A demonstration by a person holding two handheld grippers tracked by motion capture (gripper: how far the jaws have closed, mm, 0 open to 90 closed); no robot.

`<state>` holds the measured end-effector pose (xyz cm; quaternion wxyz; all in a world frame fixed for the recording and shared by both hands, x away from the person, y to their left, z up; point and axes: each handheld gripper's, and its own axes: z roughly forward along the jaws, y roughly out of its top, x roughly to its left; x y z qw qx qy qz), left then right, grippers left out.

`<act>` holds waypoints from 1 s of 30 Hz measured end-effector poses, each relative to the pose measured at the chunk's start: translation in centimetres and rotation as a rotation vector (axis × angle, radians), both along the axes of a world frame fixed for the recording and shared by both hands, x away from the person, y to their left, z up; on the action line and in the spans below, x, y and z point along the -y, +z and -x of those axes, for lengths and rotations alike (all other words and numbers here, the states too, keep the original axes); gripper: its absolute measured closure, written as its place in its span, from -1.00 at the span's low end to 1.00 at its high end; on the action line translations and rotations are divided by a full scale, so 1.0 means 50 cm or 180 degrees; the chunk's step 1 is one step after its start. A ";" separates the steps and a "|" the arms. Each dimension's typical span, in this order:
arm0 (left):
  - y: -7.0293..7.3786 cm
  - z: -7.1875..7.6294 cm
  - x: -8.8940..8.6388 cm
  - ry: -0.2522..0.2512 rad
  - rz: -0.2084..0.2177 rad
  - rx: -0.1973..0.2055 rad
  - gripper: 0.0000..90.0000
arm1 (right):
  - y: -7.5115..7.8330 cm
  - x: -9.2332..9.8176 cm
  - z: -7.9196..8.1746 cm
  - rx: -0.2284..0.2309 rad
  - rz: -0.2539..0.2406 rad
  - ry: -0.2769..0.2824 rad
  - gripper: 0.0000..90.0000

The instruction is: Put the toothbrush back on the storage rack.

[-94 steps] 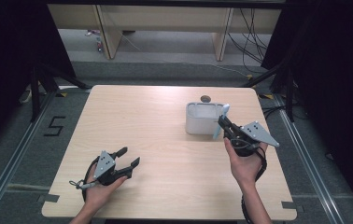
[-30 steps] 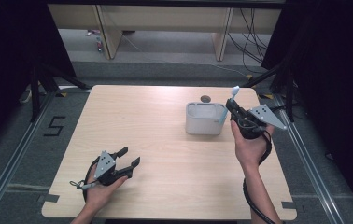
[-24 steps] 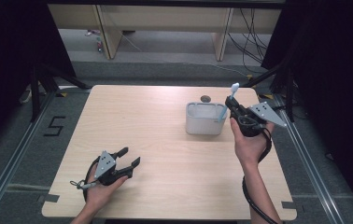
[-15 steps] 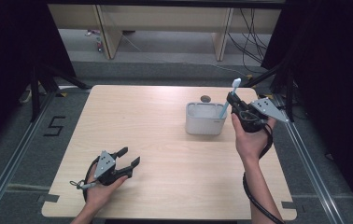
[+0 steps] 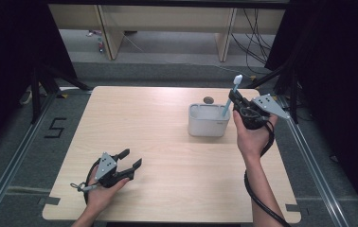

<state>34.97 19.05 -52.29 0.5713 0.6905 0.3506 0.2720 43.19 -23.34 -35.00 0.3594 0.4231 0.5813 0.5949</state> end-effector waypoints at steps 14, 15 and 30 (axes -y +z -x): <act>0.000 -0.001 0.002 -0.0007 -0.0016 -0.0016 -0.20 | -0.004 0.007 -0.020 0.0044 0.0010 -0.0083 0.89; 0.000 -0.001 0.002 -0.0003 -0.0005 -0.0018 -0.20 | -0.005 0.009 -0.022 0.0046 0.0045 -0.0084 0.89; 0.000 0.000 0.000 -0.0011 0.0021 -0.0013 -0.19 | -0.030 0.014 -0.048 -0.0055 -0.0059 -0.0191 0.89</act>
